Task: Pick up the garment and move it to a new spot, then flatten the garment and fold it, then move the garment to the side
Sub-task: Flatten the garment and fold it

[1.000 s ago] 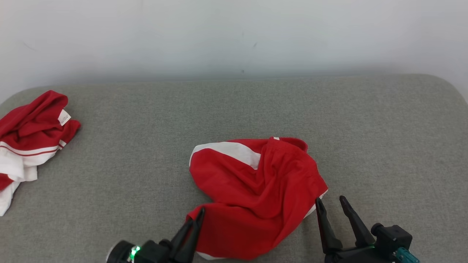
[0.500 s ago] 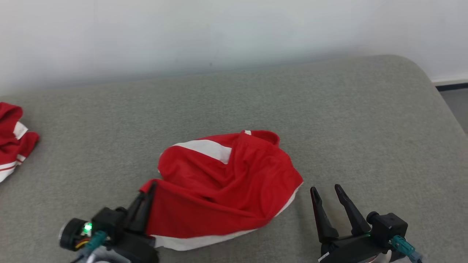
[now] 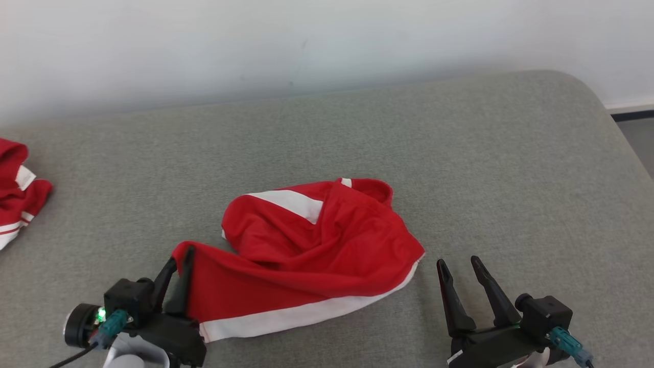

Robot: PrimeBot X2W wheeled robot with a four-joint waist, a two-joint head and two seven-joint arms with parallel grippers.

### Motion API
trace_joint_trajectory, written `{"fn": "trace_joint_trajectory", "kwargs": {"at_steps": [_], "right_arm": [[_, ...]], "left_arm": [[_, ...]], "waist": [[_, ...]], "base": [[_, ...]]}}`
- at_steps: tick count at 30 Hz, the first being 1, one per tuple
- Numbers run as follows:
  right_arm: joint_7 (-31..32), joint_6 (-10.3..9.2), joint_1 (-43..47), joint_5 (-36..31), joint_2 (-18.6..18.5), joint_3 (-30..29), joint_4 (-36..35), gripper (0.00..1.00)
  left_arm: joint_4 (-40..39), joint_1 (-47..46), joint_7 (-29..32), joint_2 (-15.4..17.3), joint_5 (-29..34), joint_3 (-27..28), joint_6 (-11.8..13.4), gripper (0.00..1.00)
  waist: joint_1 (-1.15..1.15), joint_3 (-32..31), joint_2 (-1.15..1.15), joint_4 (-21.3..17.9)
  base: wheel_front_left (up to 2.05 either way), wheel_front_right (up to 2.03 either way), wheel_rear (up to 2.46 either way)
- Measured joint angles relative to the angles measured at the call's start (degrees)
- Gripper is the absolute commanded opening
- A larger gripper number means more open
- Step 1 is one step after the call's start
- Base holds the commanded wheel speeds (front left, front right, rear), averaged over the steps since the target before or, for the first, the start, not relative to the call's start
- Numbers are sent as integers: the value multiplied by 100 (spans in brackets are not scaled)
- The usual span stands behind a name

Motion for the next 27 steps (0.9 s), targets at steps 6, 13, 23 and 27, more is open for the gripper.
{"fn": "trace_joint_trajectory", "kwargs": {"at_steps": [6,13,23,27], "right_arm": [[1,1,104,1,10,-58,-20,100],[0,0,183,0,16,-163,-78,100],[0,0,136,-419,-300,-261,232,100],[0,1,12,-488,-415,-149,514,100]], "left_arm": [[-391,470,0,-227,1,163,0,100],[-938,1227,-1,-463,8,182,1,100],[-817,1577,0,-657,12,-176,0,100],[-567,1557,-1,-666,-58,-203,0,100]], "waist": [[0,-103,0,228],[0,-179,0,547],[0,-194,0,761],[-1,-169,0,742]], "base": [[0,0,0],[0,0,0],[0,0,0],[0,0,0]]}}
